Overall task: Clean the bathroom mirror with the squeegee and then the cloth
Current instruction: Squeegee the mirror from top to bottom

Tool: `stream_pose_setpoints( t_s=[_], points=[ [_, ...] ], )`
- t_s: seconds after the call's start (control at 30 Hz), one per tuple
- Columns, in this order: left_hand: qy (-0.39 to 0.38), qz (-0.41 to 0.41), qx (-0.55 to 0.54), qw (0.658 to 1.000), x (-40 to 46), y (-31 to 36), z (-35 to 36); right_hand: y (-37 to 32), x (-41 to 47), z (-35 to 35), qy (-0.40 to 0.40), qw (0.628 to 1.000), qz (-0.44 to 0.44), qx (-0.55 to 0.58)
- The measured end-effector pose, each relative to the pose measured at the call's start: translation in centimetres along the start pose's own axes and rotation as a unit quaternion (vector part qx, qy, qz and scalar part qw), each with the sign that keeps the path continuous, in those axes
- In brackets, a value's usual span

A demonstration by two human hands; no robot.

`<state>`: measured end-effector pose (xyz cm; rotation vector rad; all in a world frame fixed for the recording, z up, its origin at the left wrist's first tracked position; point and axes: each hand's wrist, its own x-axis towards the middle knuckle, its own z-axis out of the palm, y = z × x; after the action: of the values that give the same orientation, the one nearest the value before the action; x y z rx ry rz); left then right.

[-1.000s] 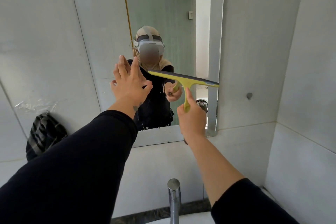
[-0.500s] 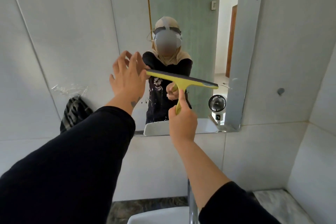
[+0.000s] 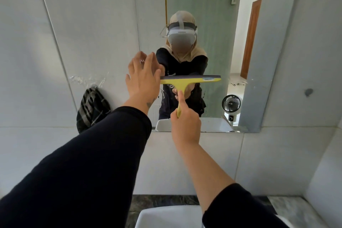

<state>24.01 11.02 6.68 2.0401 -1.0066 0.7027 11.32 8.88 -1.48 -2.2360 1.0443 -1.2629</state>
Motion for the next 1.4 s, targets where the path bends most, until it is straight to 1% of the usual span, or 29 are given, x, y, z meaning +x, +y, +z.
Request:
stream_pose_setpoints(
  t_s=[0.1, 0.2, 0.33, 0.43, 0.6, 0.73, 0.83, 1.07, 1.13, 1.23, 1.4],
  points=[
    [0.001, 0.002, 0.000, 1.000, 0.3, 0.3, 0.1, 0.2, 0.1, 0.1, -0.013, 1.000, -0.003, -0.028],
    [0.003, -0.001, 0.001, 1.000, 0.1, 0.5, 0.5, 0.4, 0.2, -0.1, -0.044, 0.993, -0.057, -0.097],
    [-0.003, -0.011, 0.000, 1.000, -0.6, 1.1, 1.2, 0.8, 0.4, -1.1, -0.081, 0.972, -0.132, -0.178],
    [-0.010, -0.017, -0.005, 1.000, -1.1, 1.6, 1.5, 1.7, 1.5, -2.5, -0.084, 0.947, -0.205, -0.232],
    [-0.004, -0.026, -0.011, 1.000, -2.4, 2.5, 3.0, 4.2, 3.6, -5.5, -0.094, 0.915, -0.254, -0.299],
    [-0.002, -0.026, -0.011, 1.000, -3.8, 3.5, 4.6, 6.3, 3.9, -6.9, -0.094, 0.908, -0.244, -0.328],
    [0.009, -0.001, -0.014, 1.000, -4.7, 4.4, 5.6, 7.8, 4.2, -7.6, -0.083, 0.906, -0.225, -0.350],
    [-0.011, 0.032, -0.020, 0.999, -5.9, 6.1, 7.7, 10.9, 4.5, -9.2, -0.067, 0.906, -0.184, -0.374],
    [-0.011, 0.042, -0.017, 0.999, -6.1, 6.7, 8.0, 11.7, 4.4, -9.8, -0.061, 0.914, -0.168, -0.364],
    [-0.005, 0.057, -0.015, 0.998, -6.2, 7.6, 8.3, 13.3, 4.1, -10.7, -0.031, 0.936, -0.137, -0.323],
    [-0.040, 0.053, -0.006, 0.998, -6.4, 8.3, 9.0, 15.4, 2.7, -11.2, -0.001, 0.966, -0.083, -0.243]
  ],
)
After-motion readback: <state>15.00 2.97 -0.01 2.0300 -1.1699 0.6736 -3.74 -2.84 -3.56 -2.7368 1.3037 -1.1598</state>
